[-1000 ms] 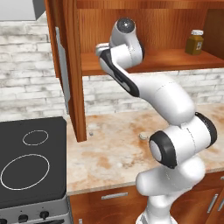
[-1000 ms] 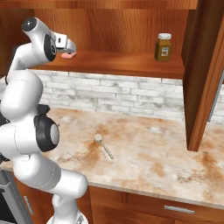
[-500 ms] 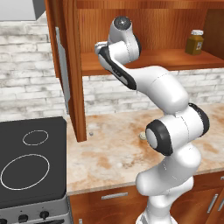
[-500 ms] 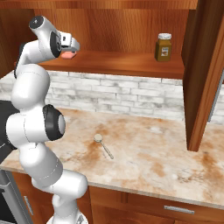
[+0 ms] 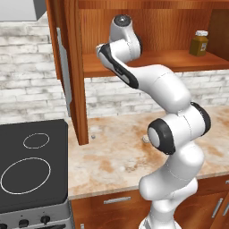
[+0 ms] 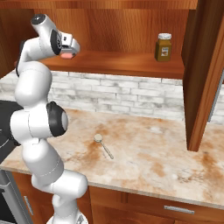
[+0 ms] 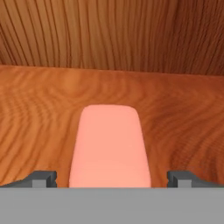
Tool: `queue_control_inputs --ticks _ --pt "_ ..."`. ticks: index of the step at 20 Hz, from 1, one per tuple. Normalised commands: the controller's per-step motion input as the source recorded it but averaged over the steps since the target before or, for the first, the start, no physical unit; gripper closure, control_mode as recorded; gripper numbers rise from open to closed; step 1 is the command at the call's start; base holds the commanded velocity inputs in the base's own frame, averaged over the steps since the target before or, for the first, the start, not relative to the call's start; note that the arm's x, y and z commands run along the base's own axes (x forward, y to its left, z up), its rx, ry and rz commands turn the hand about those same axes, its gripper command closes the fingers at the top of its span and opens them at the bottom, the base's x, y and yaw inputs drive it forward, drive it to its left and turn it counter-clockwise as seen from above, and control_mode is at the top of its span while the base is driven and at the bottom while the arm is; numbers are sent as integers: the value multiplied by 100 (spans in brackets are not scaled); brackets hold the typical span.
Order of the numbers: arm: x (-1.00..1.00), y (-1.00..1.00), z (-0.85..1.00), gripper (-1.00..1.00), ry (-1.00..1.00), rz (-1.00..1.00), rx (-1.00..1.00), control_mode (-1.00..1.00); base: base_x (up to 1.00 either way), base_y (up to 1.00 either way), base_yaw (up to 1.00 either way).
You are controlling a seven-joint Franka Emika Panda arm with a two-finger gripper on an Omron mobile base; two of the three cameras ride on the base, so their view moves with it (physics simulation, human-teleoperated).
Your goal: Pick the bar soap and dish brush from the cabinet and place them on the counter.
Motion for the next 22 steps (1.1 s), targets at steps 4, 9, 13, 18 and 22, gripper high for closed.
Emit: queue_control_inputs --ticks 4,9,13,18,22 --pt "24 0 -20 -100 -3 0 -2 -100 0 0 0" --pt "27 0 -16 -100 -5 1 -1 -100 0 0 0" --pt "13 3 -17 100 0 2 0 -100 0 0 0" --pt "1 2 -2 100 0 0 0 -100 0 0 0" --pt "-8 0 11 100 0 0 0 -100 0 0 0"
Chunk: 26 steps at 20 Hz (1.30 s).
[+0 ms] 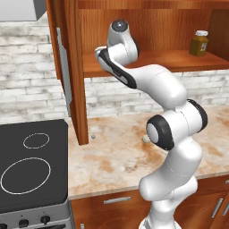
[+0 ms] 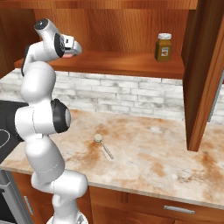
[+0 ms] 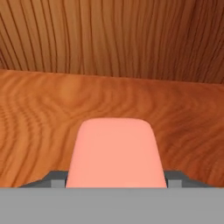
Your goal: Pick the bar soap and dish brush from the cabinet and place them on the counter.
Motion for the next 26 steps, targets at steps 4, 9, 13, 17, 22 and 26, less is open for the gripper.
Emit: queue_control_inputs --ticks 4,9,13,17,22,26 --pt "-13 0 29 100 0 0 2 -100 0 0 0" --pt "-22 0 24 100 0 0 4 -100 0 0 0" --pt "-45 0 0 100 -1 3 1 -100 0 0 0" --pt "-53 0 0 100 -2 2 1 -100 0 0 0" --pt "-62 -5 0 100 -2 1 2 -100 0 0 0" --pt "-62 -9 0 100 0 1 2 -100 0 0 0"
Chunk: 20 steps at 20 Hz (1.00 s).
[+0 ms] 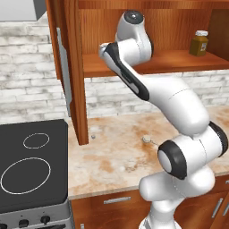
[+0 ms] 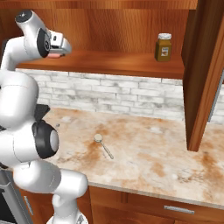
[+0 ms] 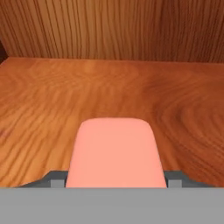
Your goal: Pick the bar soap and dish brush from the cabinet and place them on the counter.
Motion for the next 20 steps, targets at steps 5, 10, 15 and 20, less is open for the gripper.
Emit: queue_control_inputs --ticks 5,10,15,20 --pt "-62 -10 -3 100 0 1 0 -100 0 0 0" --pt "-62 -14 -6 100 0 0 0 -100 0 0 0" --pt "-61 -17 -7 100 0 -1 1 -100 0 0 0" --pt "-58 -19 -16 100 -3 0 0 -100 0 0 0"
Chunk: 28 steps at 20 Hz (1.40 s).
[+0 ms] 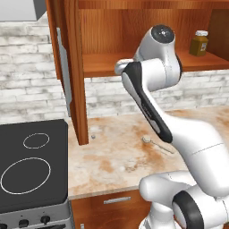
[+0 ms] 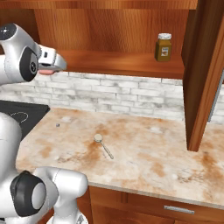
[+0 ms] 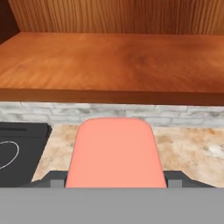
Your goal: Pick the bar soap and dish brush from the cabinet and place them on the counter.
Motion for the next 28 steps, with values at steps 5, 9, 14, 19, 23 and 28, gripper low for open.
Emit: queue_control_inputs --ticks 5,9,14,19,23,28 --pt "-44 -16 -19 100 -2 0 0 -100 0 0 0" --pt "-43 -17 -23 100 -2 0 0 -100 0 0 0" --pt "-25 -15 -39 100 -2 2 0 -100 0 0 0" --pt "-1 -3 -44 100 0 2 3 -100 0 0 0" --pt "-1 0 -62 100 -1 2 1 -100 0 0 0" --pt "0 0 -62 100 -1 3 -1 -100 0 0 0"
